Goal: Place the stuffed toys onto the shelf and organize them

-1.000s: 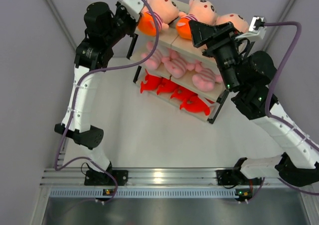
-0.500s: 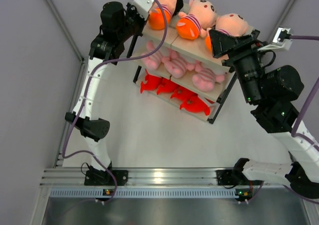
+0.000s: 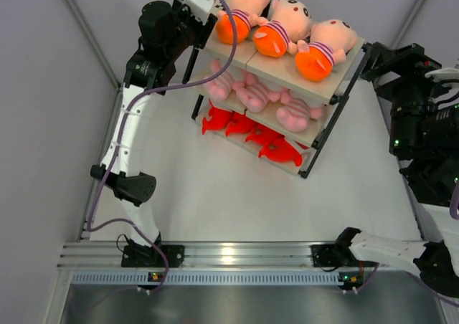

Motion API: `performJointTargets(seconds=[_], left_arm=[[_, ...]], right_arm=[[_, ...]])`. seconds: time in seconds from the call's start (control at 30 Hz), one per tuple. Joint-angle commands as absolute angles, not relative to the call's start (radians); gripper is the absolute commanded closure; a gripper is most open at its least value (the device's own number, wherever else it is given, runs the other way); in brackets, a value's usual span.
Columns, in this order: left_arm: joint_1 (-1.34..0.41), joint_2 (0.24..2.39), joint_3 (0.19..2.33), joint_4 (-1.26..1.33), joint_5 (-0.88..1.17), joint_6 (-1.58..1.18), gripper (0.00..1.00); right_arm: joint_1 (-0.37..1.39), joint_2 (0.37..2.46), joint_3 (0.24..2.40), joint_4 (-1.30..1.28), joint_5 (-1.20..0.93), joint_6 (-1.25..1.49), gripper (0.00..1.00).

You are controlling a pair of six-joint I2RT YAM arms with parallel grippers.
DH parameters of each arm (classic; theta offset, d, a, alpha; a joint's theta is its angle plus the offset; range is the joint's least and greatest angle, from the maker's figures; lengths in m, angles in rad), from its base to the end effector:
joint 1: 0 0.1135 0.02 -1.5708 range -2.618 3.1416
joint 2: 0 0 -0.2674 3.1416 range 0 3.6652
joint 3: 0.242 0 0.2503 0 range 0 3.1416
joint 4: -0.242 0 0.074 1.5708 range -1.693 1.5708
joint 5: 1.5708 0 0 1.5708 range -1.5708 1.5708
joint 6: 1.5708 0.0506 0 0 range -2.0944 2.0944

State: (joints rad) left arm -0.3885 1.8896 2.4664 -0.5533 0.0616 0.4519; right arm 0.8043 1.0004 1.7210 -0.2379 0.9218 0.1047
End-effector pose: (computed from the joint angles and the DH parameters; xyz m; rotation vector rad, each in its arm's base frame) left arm 0.3683 -0.1541 0.5532 0.6755 1.3921 0.0026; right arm 0.1062 0.0522 0.5925 0.4277 1.2186 0.2791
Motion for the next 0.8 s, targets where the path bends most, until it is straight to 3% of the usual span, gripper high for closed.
performJointTargets(seconds=[0.0,0.23,0.37,0.6,0.77], left_arm=[[-0.385,1.79,2.459,-0.466,-0.021,0.462,0.38],[-0.388,1.599,2.278,-0.471,-0.174,0.514,0.17],[-0.387,1.439,1.989,-0.471,-0.288,0.545,0.11],[-0.38,1.143,1.516,-0.474,-0.4,0.523,0.05],[-0.319,0.968,1.225,-0.52,-0.361,0.453,0.03]], right_arm=[[0.762,0.979,1.753,-0.278,1.078,-0.066,0.16],[0.697,0.989,1.769,-0.431,1.123,-0.101,0.09],[0.592,1.045,1.818,-0.613,1.048,-0.016,0.05],[0.154,1.095,1.721,-0.801,0.478,0.224,0.03],[-0.107,1.026,1.41,-0.72,0.302,0.275,0.02]])
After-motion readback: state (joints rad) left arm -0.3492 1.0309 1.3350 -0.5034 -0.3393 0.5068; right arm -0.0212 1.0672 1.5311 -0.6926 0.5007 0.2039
